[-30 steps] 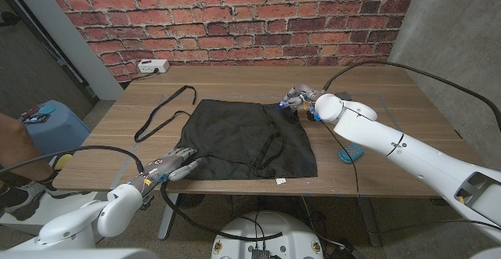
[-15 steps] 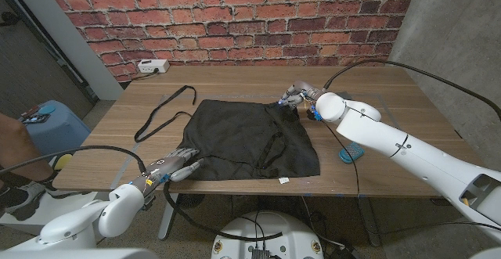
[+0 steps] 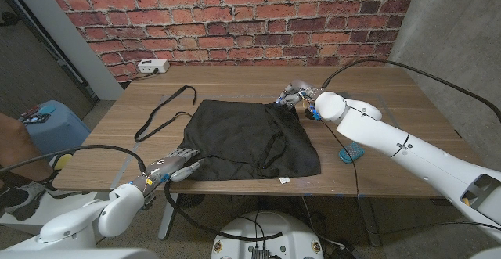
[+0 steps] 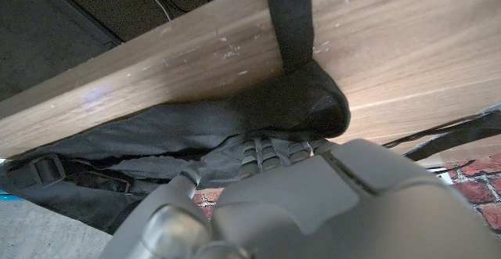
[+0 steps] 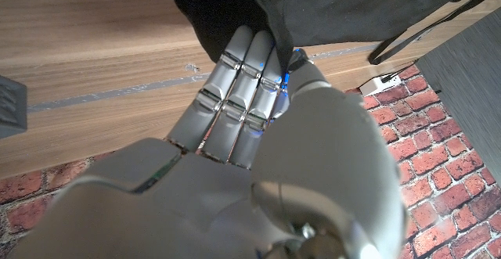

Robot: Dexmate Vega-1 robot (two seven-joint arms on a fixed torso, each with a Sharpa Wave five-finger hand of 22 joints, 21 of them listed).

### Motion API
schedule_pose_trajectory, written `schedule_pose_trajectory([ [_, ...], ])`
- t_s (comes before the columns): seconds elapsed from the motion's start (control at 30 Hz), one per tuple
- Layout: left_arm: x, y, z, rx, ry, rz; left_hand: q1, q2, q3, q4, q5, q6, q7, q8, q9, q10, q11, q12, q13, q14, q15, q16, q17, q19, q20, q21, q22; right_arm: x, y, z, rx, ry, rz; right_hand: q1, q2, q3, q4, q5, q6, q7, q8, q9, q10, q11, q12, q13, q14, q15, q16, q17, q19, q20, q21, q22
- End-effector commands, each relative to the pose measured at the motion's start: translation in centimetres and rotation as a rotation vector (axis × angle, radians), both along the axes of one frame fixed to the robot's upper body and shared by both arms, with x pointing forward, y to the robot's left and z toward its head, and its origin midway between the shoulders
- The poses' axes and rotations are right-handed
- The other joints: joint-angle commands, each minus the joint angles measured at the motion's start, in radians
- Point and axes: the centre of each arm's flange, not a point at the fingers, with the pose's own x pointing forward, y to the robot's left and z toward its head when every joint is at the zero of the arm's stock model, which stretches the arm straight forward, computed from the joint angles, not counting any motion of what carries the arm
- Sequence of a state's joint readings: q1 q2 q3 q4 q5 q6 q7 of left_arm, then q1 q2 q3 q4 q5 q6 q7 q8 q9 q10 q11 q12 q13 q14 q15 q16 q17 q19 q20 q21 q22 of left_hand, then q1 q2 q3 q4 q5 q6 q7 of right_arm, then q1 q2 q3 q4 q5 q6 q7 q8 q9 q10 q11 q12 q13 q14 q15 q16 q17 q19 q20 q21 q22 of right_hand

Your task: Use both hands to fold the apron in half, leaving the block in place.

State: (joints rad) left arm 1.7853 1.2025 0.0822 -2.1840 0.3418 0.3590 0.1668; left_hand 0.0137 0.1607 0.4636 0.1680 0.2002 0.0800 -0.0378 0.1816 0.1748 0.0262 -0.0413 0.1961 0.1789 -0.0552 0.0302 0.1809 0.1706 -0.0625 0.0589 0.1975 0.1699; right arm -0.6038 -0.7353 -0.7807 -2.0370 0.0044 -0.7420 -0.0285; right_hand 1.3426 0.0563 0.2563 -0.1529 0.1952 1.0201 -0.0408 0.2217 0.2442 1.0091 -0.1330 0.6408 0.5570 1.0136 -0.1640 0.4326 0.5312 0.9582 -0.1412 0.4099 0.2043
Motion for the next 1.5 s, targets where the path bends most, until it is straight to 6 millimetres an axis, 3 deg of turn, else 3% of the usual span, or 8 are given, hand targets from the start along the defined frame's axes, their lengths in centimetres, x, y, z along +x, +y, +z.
schedule_pose_trajectory([
  [0.03, 0.2, 0.2, 0.1, 0.003, 0.002, -0.008, 0.011, -0.001, 0.008, -0.003, 0.003, 0.010, -0.003, 0.004, 0.003, 0.004, -0.007, 0.006, 0.004, -0.001, 0.000, 0.000, 0.002, 0.001, -0.001, -0.001, 0.003, -0.5, 0.6, 0.6, 0.013, -0.010, 0.028, 0.014, 0.000, -0.005, 0.000, 0.007, 0.006, 0.000, -0.004, 0.003, 0.007, -0.004, 0.001, 0.006, 0.013, -0.078, -0.006, 0.008, -0.003, -0.003, 0.008, 0.001],
  [1.5, -0.1, -0.1, 0.0, 0.011, 0.020, -0.029, 0.022, -0.003, 0.027, -0.011, 0.001, 0.016, -0.004, 0.005, 0.003, 0.004, -0.011, 0.005, 0.004, -0.002, -0.003, -0.002, 0.001, 0.007, -0.001, -0.002, 0.003, -1.8, 3.4, 1.5, 0.042, -0.031, 0.153, 0.026, 0.007, -0.021, 0.001, 0.006, 0.011, 0.003, -0.009, 0.007, 0.010, 0.001, -0.011, 0.016, 0.025, -0.078, -0.035, 0.038, -0.012, -0.001, 0.040, -0.005],
])
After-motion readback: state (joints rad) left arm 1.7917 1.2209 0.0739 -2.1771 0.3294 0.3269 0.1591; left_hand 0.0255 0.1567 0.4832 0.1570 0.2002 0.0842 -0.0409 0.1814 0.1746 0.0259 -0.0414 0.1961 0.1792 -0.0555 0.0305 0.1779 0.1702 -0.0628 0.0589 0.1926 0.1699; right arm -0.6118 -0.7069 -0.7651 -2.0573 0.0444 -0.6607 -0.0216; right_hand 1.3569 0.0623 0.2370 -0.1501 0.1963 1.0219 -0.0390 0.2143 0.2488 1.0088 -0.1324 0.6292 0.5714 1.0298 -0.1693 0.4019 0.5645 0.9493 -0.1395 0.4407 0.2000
